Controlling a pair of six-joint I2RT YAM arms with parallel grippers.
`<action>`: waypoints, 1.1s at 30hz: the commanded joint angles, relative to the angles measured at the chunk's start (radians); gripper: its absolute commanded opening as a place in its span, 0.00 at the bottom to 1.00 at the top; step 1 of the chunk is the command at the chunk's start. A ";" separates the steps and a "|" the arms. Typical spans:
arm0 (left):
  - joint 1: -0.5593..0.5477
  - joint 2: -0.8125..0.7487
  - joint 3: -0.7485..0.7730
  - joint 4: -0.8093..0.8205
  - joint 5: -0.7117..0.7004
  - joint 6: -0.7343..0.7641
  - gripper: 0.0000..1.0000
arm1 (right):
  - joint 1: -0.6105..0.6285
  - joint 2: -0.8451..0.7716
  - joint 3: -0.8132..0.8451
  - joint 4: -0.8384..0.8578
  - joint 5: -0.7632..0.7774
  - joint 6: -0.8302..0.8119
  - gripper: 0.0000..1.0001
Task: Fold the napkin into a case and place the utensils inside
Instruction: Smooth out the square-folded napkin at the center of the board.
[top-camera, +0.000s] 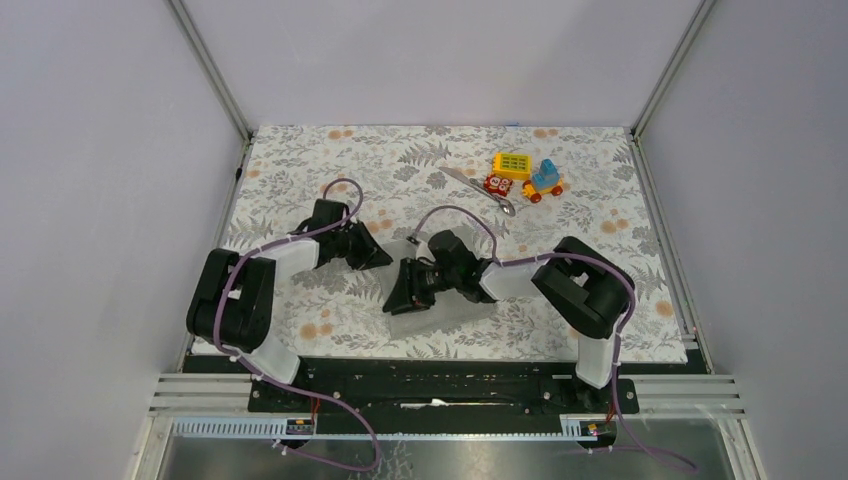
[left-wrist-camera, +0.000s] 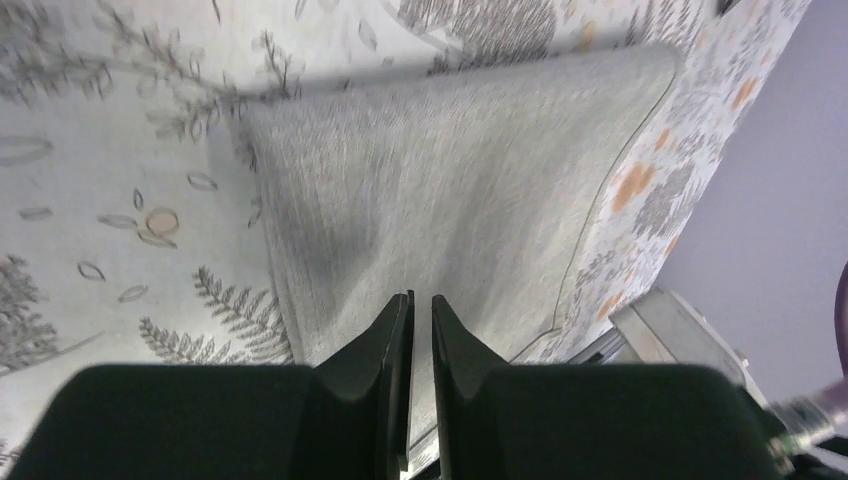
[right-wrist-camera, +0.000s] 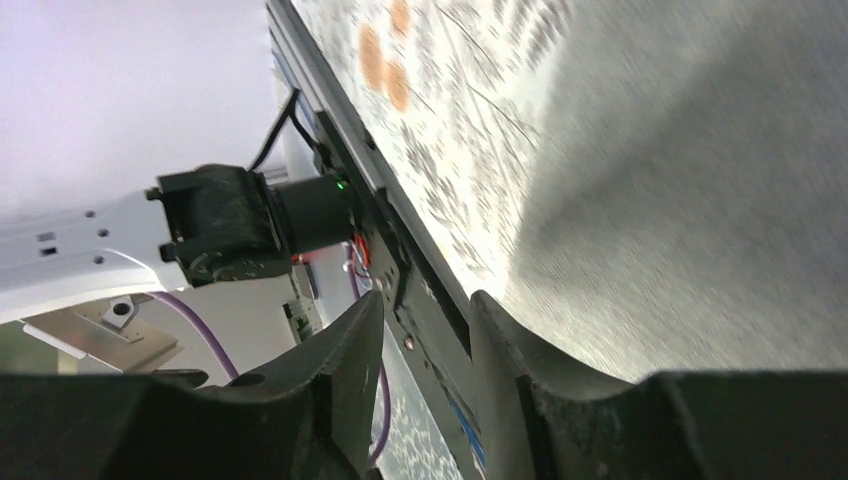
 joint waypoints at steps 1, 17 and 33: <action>0.033 0.040 0.056 0.022 -0.007 0.015 0.15 | 0.030 0.061 0.124 -0.054 0.009 -0.061 0.45; 0.040 0.067 0.160 -0.076 -0.082 0.105 0.28 | 0.009 -0.100 0.212 -0.315 0.130 -0.222 0.67; 0.053 0.222 0.274 -0.046 -0.052 0.077 0.24 | -0.438 0.137 0.402 -0.272 -0.022 -0.276 0.89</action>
